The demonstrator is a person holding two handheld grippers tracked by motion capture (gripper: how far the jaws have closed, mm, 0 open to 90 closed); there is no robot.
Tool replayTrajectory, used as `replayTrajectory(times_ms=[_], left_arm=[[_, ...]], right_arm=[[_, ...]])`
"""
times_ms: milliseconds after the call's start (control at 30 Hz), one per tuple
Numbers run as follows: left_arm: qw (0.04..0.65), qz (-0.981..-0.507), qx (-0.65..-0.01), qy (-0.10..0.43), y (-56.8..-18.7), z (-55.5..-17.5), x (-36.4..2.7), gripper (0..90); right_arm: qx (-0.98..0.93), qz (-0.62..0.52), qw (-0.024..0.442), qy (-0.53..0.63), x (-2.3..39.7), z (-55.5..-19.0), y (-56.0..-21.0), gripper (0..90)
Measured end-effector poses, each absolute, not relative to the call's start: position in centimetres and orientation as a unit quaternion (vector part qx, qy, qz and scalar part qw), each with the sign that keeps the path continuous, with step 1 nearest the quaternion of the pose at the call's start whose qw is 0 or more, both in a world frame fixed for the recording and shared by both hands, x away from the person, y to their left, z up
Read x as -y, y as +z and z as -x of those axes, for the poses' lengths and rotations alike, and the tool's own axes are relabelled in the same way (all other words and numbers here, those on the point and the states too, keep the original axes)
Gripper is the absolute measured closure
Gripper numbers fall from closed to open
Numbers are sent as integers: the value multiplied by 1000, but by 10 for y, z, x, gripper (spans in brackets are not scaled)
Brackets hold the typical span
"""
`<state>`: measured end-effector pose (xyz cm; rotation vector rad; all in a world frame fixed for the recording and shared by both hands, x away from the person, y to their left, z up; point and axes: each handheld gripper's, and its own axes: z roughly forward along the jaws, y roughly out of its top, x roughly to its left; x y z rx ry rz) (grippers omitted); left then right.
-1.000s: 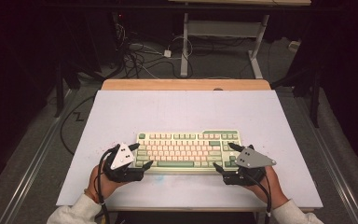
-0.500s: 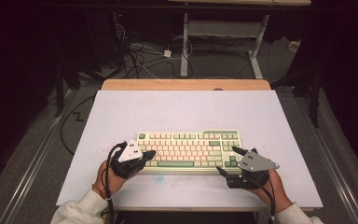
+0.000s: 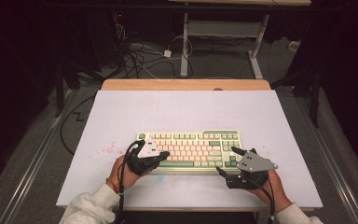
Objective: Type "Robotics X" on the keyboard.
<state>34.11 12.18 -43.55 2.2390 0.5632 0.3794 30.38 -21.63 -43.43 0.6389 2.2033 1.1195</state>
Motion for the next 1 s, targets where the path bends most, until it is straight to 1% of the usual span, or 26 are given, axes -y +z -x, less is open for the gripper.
replayTrajectory(times_ms=[333,1000], left_arm=[[367,-896,-209,138,-442,-353,-99,878],[330,-912,-201,135,-454,-360,-87,878]], right_arm=[[-831,-235,288,413,214,-304,-438,195],[-834,-233,289,408,215,-303,-438,195]])
